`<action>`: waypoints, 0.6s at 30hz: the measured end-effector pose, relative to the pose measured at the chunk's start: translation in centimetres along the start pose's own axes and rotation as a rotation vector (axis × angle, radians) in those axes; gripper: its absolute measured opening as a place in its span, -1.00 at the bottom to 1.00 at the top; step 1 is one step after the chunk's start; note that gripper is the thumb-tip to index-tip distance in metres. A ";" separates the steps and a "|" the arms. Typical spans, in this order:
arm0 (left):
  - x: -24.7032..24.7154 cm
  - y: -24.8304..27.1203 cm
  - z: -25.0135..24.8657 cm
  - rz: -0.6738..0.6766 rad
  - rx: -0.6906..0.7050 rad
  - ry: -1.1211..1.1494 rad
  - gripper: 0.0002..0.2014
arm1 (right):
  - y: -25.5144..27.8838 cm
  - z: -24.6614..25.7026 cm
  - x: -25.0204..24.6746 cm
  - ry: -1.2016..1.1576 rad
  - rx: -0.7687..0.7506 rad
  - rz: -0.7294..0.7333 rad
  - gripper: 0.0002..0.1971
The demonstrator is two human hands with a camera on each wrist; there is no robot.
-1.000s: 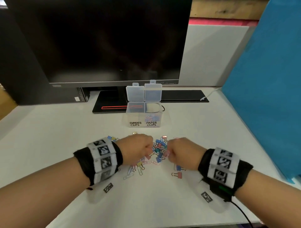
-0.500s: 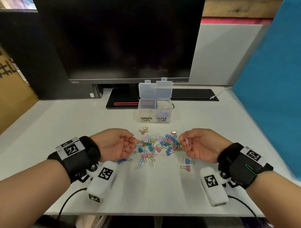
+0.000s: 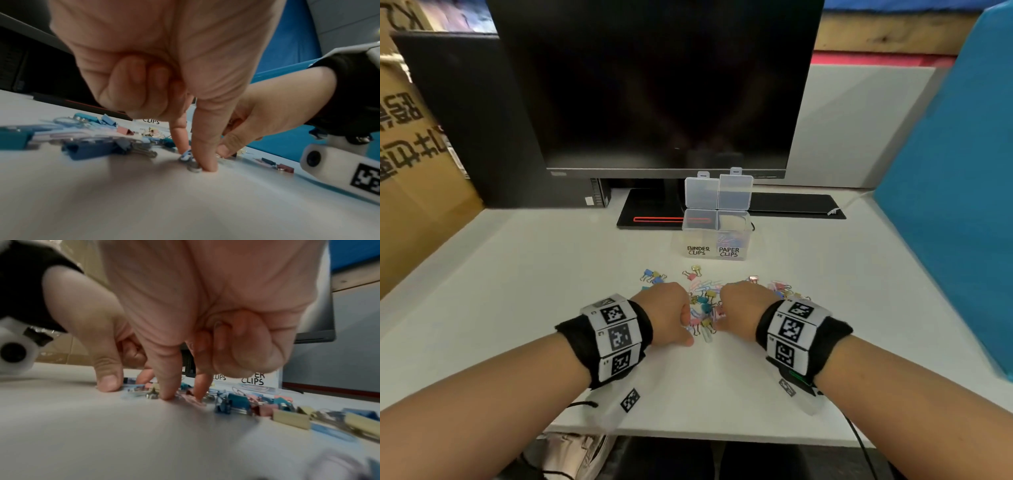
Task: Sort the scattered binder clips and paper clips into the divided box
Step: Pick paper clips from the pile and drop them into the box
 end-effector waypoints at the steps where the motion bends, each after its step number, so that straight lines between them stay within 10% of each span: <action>1: 0.0 -0.1 -0.1 0.007 0.010 0.006 -0.72 | -0.3 0.3 -0.1 0.020 0.005 -0.008 -0.75; 18: 1.8 0.7 -1.5 0.067 -0.026 -0.559 -0.66 | -0.6 2.9 -0.4 0.338 -0.029 0.044 -0.74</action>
Point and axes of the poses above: each hand's wrist, its own y-axis away from the middle knuckle, its own x-axis out of the palm, z = x × y, the point moved 5 cm from there along -y, towards the middle knuckle, and after that the axes turned 9 degrees about z, right-handed, at the moved point
